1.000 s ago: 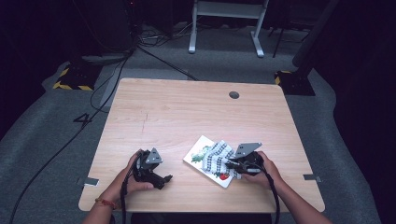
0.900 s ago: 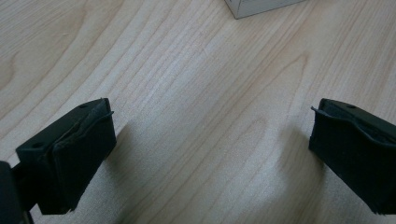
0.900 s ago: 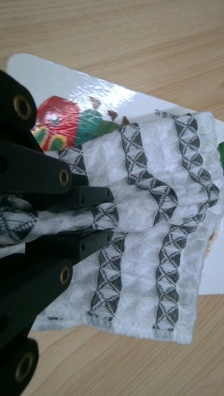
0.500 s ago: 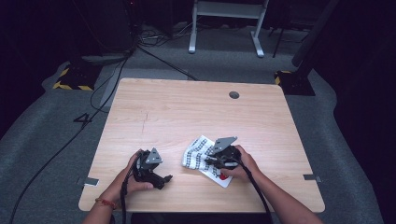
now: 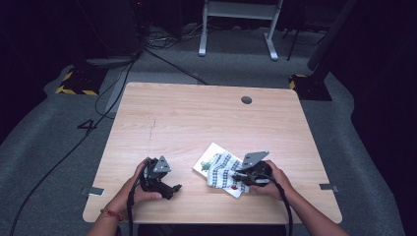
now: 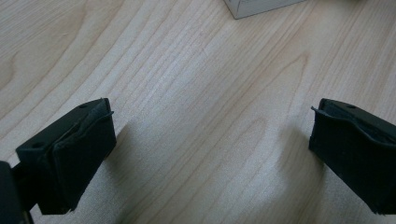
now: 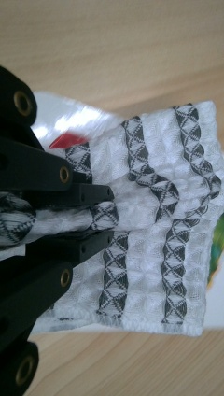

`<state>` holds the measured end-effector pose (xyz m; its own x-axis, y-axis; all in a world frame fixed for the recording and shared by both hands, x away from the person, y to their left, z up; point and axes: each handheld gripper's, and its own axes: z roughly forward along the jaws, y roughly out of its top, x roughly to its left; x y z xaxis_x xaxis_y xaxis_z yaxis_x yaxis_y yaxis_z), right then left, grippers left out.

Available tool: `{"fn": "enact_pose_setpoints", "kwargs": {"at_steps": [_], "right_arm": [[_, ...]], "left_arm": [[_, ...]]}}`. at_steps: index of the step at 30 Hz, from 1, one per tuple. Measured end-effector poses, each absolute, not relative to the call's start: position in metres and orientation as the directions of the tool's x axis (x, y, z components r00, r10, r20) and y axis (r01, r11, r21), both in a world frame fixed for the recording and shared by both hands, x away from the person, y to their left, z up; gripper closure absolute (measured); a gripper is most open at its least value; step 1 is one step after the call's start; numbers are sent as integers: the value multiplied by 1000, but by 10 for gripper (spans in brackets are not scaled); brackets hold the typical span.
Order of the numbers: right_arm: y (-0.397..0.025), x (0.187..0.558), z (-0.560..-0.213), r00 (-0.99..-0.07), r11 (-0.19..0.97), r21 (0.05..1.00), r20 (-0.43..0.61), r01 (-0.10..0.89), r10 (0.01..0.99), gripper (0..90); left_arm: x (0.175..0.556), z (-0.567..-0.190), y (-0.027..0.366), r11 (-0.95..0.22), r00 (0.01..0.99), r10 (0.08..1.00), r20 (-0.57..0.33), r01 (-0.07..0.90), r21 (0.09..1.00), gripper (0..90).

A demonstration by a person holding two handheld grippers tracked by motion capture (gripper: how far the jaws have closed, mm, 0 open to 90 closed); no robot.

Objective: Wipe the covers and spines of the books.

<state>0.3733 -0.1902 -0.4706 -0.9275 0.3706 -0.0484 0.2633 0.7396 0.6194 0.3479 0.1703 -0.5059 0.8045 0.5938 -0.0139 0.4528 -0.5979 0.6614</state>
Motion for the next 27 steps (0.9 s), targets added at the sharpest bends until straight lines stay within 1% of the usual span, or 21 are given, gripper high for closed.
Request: {"fn": "enact_pose_setpoints", "kwargs": {"at_steps": [2,5,7,9,12,14,15,19,21,23,27], "right_arm": [[-196,375,-471,-921,733,621,-45,278,387,797],[-215,387,-471,-893,697,641,-40,321,448,799],[-216,395,-471,-882,685,646,-38,337,469,799],[-214,396,-471,-883,686,646,-41,334,468,799],[-196,402,-469,-888,708,635,-76,308,454,798],[-191,404,-469,-889,711,634,-77,305,450,798],[-179,409,-468,-895,721,629,-89,290,437,798],[-164,416,-467,-899,729,625,-97,279,427,798],[-147,424,-467,-901,735,621,-102,274,422,798],[-143,426,-467,-903,737,620,-105,267,416,798],[-120,428,-467,-913,737,629,-105,246,395,799]], "left_arm": [[348,-506,170,-598,804,594,-14,453,661,4],[348,-506,170,-600,806,592,-15,453,660,4],[348,-506,170,-601,807,591,-14,451,660,4],[348,-506,170,-600,806,591,-13,451,660,4],[348,-506,170,-600,806,591,-14,451,660,4],[348,-506,170,-600,806,592,-13,451,660,4],[348,-506,170,-600,806,592,-13,451,660,4],[348,-506,170,-601,806,592,-12,451,660,4],[348,-506,170,-601,807,591,-14,451,660,4],[348,-506,170,-600,806,591,-13,451,660,4],[348,-506,170,-599,806,592,-14,452,661,4]]}}
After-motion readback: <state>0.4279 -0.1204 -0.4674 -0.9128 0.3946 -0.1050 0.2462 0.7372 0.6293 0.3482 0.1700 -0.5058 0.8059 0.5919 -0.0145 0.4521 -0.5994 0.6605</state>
